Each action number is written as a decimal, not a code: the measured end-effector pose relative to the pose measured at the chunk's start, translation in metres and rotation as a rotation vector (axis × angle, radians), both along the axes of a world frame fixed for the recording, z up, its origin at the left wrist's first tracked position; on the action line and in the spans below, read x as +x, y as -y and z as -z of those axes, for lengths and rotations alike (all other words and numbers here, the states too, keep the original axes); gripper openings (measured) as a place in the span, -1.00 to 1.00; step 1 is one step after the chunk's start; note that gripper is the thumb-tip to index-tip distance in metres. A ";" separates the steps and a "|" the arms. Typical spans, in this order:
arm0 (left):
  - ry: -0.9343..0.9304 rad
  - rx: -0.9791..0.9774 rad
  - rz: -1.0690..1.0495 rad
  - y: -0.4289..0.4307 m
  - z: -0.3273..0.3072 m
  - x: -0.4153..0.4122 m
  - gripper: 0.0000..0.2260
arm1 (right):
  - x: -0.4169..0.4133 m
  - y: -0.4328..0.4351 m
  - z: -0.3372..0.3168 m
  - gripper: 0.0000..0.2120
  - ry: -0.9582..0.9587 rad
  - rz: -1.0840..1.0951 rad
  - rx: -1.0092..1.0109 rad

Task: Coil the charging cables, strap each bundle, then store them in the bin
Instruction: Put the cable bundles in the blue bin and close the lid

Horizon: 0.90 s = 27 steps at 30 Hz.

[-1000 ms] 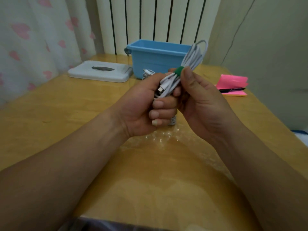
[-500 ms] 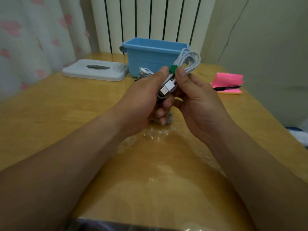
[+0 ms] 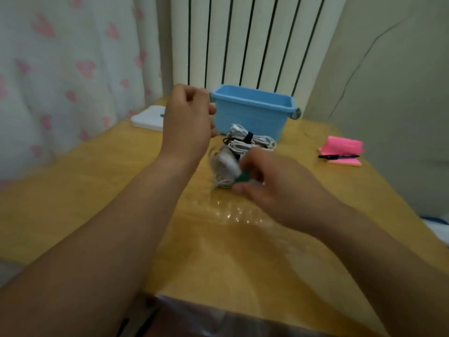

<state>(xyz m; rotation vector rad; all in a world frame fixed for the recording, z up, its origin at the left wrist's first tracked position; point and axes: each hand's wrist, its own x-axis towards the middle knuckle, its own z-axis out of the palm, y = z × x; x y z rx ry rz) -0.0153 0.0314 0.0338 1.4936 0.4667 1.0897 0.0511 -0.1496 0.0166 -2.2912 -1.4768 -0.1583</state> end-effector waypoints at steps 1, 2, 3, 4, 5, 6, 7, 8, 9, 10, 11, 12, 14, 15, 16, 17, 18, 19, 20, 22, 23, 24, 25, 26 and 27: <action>-0.037 0.110 -0.001 0.000 0.001 -0.005 -0.87 | -0.003 -0.003 0.008 -0.76 0.146 -0.023 -0.060; -0.100 0.249 0.014 0.000 0.006 -0.012 -0.86 | -0.004 -0.006 0.019 -0.73 0.240 -0.048 -0.107; -0.193 0.402 0.053 0.001 0.014 -0.019 -0.85 | -0.004 -0.006 0.030 -0.69 0.271 -0.043 -0.154; -0.310 0.545 0.118 0.001 0.026 -0.026 -0.82 | -0.002 -0.005 0.040 -0.64 0.247 -0.022 -0.172; -0.437 0.672 0.197 0.002 0.040 -0.033 -0.72 | -0.001 -0.003 0.045 -0.59 0.182 -0.009 -0.153; -0.549 0.773 0.278 0.003 0.052 -0.039 -0.59 | 0.001 -0.001 0.048 -0.56 0.091 -0.004 -0.093; -0.637 0.858 0.333 0.002 0.063 -0.044 -0.47 | 0.004 0.002 0.048 -0.58 -0.002 0.000 -0.010; -0.697 0.938 0.357 0.002 0.070 -0.046 -0.37 | 0.009 0.005 0.046 -0.64 -0.077 0.010 0.083; -0.745 1.018 0.363 0.001 0.075 -0.046 -0.30 | 0.016 0.006 0.043 -0.72 -0.118 0.040 0.168; -0.793 1.096 0.357 0.000 0.078 -0.042 -0.22 | 0.023 0.005 0.038 -0.78 -0.125 0.080 0.231; -0.835 1.161 0.355 -0.001 0.078 -0.036 -0.15 | 0.031 0.001 0.031 -0.79 -0.119 0.130 0.251; -0.867 1.210 0.353 -0.001 0.076 -0.029 -0.07 | 0.039 -0.004 0.026 -0.78 -0.107 0.177 0.242; -0.892 1.255 0.333 -0.003 0.069 -0.009 0.03 | 0.056 -0.019 0.016 -0.71 -0.072 0.232 0.166; -0.894 1.255 0.328 -0.006 0.064 0.001 0.06 | 0.064 -0.027 0.014 -0.69 -0.057 0.235 0.120; -0.904 1.250 0.329 -0.009 0.060 0.011 0.09 | 0.073 -0.036 0.014 -0.71 -0.051 0.231 0.078; -0.923 1.250 0.334 -0.013 0.058 0.020 0.12 | 0.079 -0.044 0.015 -0.76 -0.069 0.228 0.035; -0.939 1.249 0.342 -0.016 0.057 0.026 0.15 | 0.081 -0.050 0.018 -0.82 -0.096 0.215 0.001; -0.943 1.242 0.352 -0.020 0.059 0.031 0.17 | 0.080 -0.053 0.021 -0.85 -0.108 0.199 -0.006; -0.931 1.224 0.361 -0.022 0.062 0.033 0.19 | 0.076 -0.054 0.026 -0.85 -0.115 0.190 0.009; -0.878 1.167 0.360 -0.026 0.070 0.034 0.18 | 0.067 -0.048 0.031 -0.74 -0.120 0.175 0.060; -0.850 1.144 0.358 -0.026 0.073 0.033 0.17 | 0.066 -0.044 0.034 -0.68 -0.140 0.174 0.058; -0.828 1.131 0.356 -0.027 0.074 0.032 0.14 | 0.067 -0.040 0.034 -0.66 -0.195 0.172 0.063; -0.814 1.126 0.357 -0.028 0.074 0.033 0.11 | 0.072 -0.038 0.031 -0.66 -0.257 0.182 0.088; -0.802 1.123 0.357 -0.029 0.073 0.035 0.06 | 0.080 -0.038 0.027 -0.68 -0.299 0.200 0.138; -0.794 1.121 0.356 -0.030 0.071 0.036 0.00 | 0.091 -0.041 0.022 -0.70 -0.302 0.237 0.192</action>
